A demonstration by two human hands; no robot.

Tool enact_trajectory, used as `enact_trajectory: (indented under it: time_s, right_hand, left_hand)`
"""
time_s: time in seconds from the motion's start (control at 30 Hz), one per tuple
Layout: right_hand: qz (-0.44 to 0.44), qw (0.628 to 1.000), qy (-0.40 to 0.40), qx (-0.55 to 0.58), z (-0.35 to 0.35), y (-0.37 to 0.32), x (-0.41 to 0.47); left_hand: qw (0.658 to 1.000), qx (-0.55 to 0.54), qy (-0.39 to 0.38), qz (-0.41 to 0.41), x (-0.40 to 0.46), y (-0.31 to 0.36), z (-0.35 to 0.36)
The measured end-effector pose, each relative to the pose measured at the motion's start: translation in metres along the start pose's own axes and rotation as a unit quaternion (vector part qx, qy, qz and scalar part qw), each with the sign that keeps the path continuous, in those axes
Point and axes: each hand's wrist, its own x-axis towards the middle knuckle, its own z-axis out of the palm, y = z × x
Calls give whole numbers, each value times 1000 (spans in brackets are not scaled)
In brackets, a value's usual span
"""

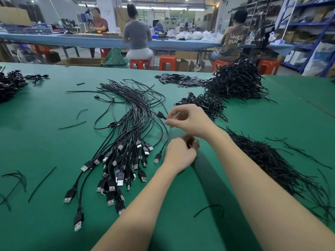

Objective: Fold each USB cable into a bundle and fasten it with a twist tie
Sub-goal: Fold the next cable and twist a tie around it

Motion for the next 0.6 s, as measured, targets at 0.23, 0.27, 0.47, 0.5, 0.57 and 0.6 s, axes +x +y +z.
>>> enact_trajectory:
  time_s: [0.23, 0.27, 0.47, 0.5, 0.57, 0.6]
  right_hand:
    - [27, 985, 141, -97, -17, 27, -37]
    - [45, 985, 142, -88, -19, 31, -43]
    - [111, 985, 120, 46, -13, 35, -60]
    - [106, 985, 121, 54, -11, 32, -59]
    - [112, 985, 117, 67, -9, 30, -59]
    - [120, 984, 110, 68, -10, 30, -60]
  left_hand:
    - [998, -56, 26, 31, -8, 7, -12]
    - [993, -114, 34, 24, -7, 8, -14]
    - [946, -318, -57, -24, -7, 22, -26]
    - [940, -333, -65, -23, -7, 23, -26]
    - [925, -372, -68, -33, -6, 23, -27]
    - [920, -386, -63, -38, -6, 23, -27]
